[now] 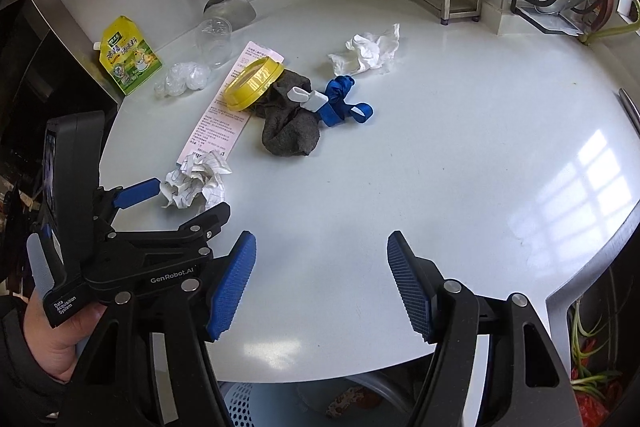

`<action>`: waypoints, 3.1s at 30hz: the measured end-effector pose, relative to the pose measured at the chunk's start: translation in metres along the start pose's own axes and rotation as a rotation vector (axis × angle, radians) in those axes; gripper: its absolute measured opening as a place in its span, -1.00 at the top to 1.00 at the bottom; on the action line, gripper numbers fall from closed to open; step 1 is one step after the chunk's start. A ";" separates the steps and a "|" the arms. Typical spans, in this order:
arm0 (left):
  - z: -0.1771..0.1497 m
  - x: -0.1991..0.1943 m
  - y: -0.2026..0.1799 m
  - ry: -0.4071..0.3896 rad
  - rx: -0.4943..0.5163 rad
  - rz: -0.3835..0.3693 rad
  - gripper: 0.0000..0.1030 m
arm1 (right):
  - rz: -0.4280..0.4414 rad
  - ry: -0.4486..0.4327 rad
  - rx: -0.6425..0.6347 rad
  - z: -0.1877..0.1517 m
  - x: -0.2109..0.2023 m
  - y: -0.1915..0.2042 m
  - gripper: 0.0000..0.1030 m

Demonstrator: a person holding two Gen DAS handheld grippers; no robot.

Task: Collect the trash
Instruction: 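Grasp the crumpled white paper with the left tool while the right tool grasps the blue clip, then carry the crumpled paper and blue clip over the grey bin with both tools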

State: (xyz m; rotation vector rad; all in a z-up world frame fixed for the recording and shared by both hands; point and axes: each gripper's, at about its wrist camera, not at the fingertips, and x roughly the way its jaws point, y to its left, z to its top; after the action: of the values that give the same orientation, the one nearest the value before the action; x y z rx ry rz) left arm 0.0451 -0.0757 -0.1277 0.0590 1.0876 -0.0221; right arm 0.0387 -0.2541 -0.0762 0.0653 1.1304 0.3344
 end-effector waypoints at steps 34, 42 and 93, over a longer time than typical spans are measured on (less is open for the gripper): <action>-0.008 -0.027 0.033 -0.004 -0.018 -0.111 0.41 | 0.019 0.067 0.053 0.124 0.117 -0.027 0.28; -0.005 -0.025 0.034 -0.004 -0.008 -0.118 0.40 | 0.016 0.072 0.057 0.126 0.121 -0.031 0.63; -0.113 -0.140 -0.056 -0.033 0.071 -0.190 0.40 | 0.136 0.044 0.010 -0.127 -0.076 -0.019 0.77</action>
State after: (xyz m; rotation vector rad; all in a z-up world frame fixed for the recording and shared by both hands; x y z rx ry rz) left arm -0.1227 -0.1265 -0.0583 0.0190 1.0568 -0.2318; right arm -0.1000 -0.3092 -0.0682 0.1446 1.1744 0.4535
